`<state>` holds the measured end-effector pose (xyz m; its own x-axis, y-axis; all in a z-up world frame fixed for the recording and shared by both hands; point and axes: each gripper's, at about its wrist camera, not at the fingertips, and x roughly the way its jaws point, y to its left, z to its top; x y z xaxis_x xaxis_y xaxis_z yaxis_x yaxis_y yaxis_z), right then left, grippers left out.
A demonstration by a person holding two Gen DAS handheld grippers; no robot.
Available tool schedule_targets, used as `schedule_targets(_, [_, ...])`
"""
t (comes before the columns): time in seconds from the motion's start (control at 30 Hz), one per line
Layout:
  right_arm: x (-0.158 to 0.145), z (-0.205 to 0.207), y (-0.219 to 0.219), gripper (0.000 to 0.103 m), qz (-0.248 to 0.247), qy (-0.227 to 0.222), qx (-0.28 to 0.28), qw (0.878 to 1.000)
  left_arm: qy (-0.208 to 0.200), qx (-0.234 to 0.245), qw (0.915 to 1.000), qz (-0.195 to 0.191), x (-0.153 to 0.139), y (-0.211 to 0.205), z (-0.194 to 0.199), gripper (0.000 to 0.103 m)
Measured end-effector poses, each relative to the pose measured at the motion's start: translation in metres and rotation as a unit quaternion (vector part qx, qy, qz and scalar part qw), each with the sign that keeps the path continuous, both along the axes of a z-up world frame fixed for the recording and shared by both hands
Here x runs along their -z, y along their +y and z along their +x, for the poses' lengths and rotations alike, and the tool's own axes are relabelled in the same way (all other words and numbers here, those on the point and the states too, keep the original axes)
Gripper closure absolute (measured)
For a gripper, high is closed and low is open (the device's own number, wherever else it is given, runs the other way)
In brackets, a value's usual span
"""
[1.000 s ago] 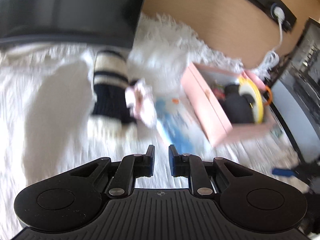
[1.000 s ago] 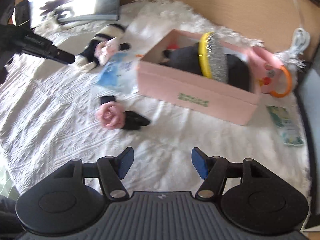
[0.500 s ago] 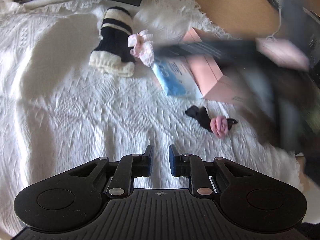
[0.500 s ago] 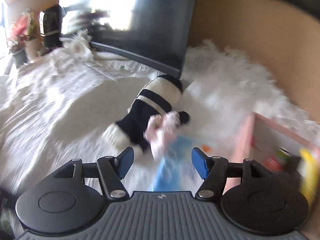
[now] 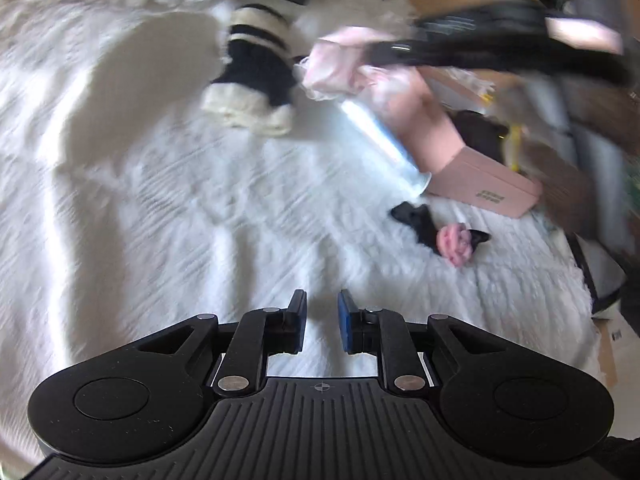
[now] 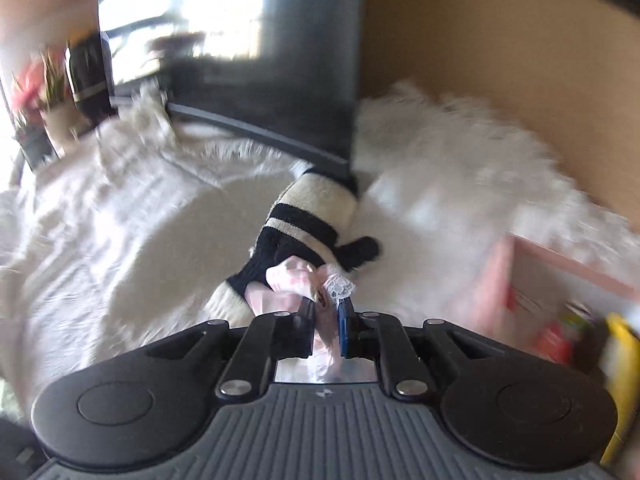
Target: Organize soft objects
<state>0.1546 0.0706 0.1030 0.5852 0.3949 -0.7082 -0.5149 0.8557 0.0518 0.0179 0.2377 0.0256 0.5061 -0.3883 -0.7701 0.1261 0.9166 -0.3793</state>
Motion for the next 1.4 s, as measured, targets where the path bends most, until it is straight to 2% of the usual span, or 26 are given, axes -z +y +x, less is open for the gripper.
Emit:
schedule_targets(0.1, [-0.015,-0.043,-0.050,0.092,-0.001,-0.018,0.035,0.999,-0.009,0.043,0.9990,0.007,-0.003,-0.020,0.014,0.084])
schedule_targets(0.2, [-0.016,-0.084,-0.096,0.092,-0.019,-0.034,0.074,0.997,-0.022,0.086,0.9959,0.017,-0.008,-0.040,0.022,0.084])
schedule_targets(0.3, [-0.002,-0.114,-0.133,0.092,-0.050,-0.040,0.127,0.990,-0.030,0.125,0.9915,0.020,-0.009,-0.055,0.029,0.084])
schedule_targets(0.43, [0.027,-0.143,-0.174,0.092,-0.087,-0.025,0.196,0.976,-0.037,0.169,0.9848,0.018,-0.011,-0.068,0.037,0.084])
schedule_targets(0.53, [0.049,-0.154,-0.188,0.091,-0.089,-0.004,0.222,0.971,-0.042,0.179,0.9828,0.011,-0.015,-0.075,0.049,0.084])
schedule_targets(0.63, [0.061,-0.157,-0.191,0.072,-0.077,0.017,0.228,0.971,-0.050,0.199,0.9787,-0.004,-0.020,-0.082,0.066,0.084])
schedule_targets(0.7, [0.068,-0.159,-0.188,0.057,-0.076,0.024,0.228,0.971,-0.054,0.231,0.9713,0.016,-0.022,-0.092,0.074,0.084])
schedule_targets(0.73, [0.071,-0.158,-0.185,0.054,-0.078,0.024,0.226,0.971,-0.056,0.249,0.9663,0.033,-0.021,-0.098,0.077,0.084])
schedule_targets(0.8, [0.077,-0.159,-0.179,0.047,-0.087,0.026,0.221,0.971,-0.052,0.297,0.9508,0.071,-0.017,-0.111,0.078,0.083])
schedule_targets(0.87, [0.082,-0.160,-0.172,0.044,-0.101,0.025,0.214,0.971,-0.050,0.336,0.9361,0.090,-0.012,-0.120,0.074,0.075])
schedule_targets(0.97, [0.086,-0.165,-0.165,0.038,-0.121,0.004,0.206,0.971,-0.040,0.385,0.9150,0.115,-0.007,-0.132,0.062,0.073])
schedule_targets(1.0, [0.086,-0.167,-0.164,0.036,-0.124,-0.002,0.205,0.971,-0.048,0.398,0.9071,0.128,-0.006,-0.137,0.057,0.064])
schedule_targets(1.03, [0.086,-0.167,-0.164,0.035,-0.126,-0.005,0.204,0.971,-0.055,0.407,0.9011,0.139,-0.005,-0.141,0.052,0.060])
schedule_targets(1.07, [0.086,-0.167,-0.165,0.033,-0.125,-0.007,0.206,0.971,-0.060,0.407,0.8991,0.149,-0.004,-0.144,0.050,0.060])
schedule_targets(1.1, [0.087,-0.166,-0.166,0.030,-0.122,-0.007,0.208,0.970,-0.063,0.402,0.8999,0.156,-0.003,-0.145,0.050,0.060])
schedule_targets(1.17, [0.088,-0.165,-0.170,0.025,-0.113,-0.004,0.216,0.970,-0.064,0.383,0.9068,0.164,-0.001,-0.145,0.054,0.062])
schedule_targets(1.2, [0.088,-0.165,-0.173,0.023,-0.106,-0.002,0.222,0.969,-0.065,0.371,0.9120,0.162,-0.001,-0.143,0.056,0.067])
schedule_targets(1.27, [0.090,-0.165,-0.178,0.021,-0.088,0.003,0.236,0.968,-0.061,0.357,0.9200,0.149,-0.003,-0.141,0.063,0.067])
schedule_targets(1.4, [0.094,-0.163,-0.188,0.016,-0.062,0.015,0.249,0.966,-0.064,0.344,0.9251,0.148,-0.006,-0.146,0.076,0.065])
